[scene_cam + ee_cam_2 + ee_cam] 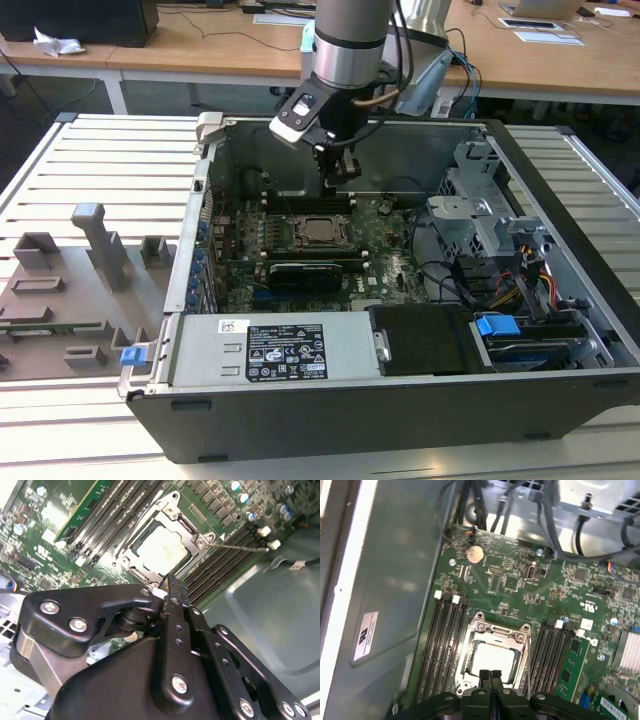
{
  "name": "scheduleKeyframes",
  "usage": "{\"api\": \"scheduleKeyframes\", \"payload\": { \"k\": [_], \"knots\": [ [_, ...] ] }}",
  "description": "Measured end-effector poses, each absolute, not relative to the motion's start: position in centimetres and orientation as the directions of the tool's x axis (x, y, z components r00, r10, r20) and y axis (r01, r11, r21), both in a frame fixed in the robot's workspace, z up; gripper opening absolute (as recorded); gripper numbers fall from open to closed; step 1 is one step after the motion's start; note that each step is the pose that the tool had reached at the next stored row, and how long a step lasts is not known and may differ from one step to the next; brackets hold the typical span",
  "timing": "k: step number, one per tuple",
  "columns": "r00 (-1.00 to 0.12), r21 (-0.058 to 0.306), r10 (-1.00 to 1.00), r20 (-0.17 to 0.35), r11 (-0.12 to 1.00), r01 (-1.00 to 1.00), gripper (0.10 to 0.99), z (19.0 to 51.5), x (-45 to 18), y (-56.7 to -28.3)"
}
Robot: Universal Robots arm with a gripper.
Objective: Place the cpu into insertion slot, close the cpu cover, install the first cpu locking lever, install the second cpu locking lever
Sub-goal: 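Install the first cpu locking lever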
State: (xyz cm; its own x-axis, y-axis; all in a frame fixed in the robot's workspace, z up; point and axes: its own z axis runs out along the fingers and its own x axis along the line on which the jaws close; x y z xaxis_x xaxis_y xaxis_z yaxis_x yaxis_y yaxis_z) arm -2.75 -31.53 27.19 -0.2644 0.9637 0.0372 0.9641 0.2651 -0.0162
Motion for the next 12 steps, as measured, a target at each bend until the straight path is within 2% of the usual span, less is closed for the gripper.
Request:
{"api": "scheduleKeyframes", "payload": {
  "k": [12],
  "knots": [
    [-0.480, -0.016, 0.877, 0.037, 0.481, 0.877, 0.106, 27.19, -2.75, -31.53]
  ]
}}
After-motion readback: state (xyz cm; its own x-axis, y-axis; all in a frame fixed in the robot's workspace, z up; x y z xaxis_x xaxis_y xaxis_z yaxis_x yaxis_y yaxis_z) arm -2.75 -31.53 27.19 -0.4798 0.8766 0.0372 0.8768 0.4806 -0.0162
